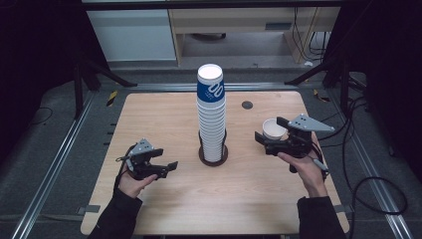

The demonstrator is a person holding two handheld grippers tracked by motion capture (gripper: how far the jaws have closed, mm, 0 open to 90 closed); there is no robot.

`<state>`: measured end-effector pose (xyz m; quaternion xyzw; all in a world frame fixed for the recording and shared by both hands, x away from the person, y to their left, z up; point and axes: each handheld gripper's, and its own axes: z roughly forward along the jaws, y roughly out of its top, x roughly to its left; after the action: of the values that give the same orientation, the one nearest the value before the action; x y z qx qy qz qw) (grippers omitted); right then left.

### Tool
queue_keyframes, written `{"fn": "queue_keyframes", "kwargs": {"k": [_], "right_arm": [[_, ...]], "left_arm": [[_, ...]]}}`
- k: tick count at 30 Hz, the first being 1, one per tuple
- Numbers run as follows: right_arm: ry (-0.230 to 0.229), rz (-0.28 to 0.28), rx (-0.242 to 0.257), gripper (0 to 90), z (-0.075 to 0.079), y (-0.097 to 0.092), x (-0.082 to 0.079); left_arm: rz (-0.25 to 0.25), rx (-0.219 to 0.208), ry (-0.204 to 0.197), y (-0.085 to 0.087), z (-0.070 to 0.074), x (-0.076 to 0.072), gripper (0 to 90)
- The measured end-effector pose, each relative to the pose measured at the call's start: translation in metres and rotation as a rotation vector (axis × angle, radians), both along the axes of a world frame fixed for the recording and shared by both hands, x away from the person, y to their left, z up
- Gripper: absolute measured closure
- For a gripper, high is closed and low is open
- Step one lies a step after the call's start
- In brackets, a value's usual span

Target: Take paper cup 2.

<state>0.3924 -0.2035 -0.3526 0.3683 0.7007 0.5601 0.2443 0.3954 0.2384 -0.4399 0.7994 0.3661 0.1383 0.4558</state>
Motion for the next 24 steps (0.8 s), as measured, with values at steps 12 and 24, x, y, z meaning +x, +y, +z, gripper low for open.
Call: {"fn": "queue_keyframes", "kwargs": {"k": [12, 24], "right_arm": [[-0.065, 0.084, 0.045, 5.2, 0.040, 0.038, 0.004], [-0.109, 0.152, 0.056, 5.2, 0.072, 0.080, 0.020]], "left_arm": [[0.006, 0.007, -0.002, -0.001, 0.000, 0.000, 17.9], [0.000, 0.013, 0.002, -0.003, -0.002, 0.000, 17.8]]}}
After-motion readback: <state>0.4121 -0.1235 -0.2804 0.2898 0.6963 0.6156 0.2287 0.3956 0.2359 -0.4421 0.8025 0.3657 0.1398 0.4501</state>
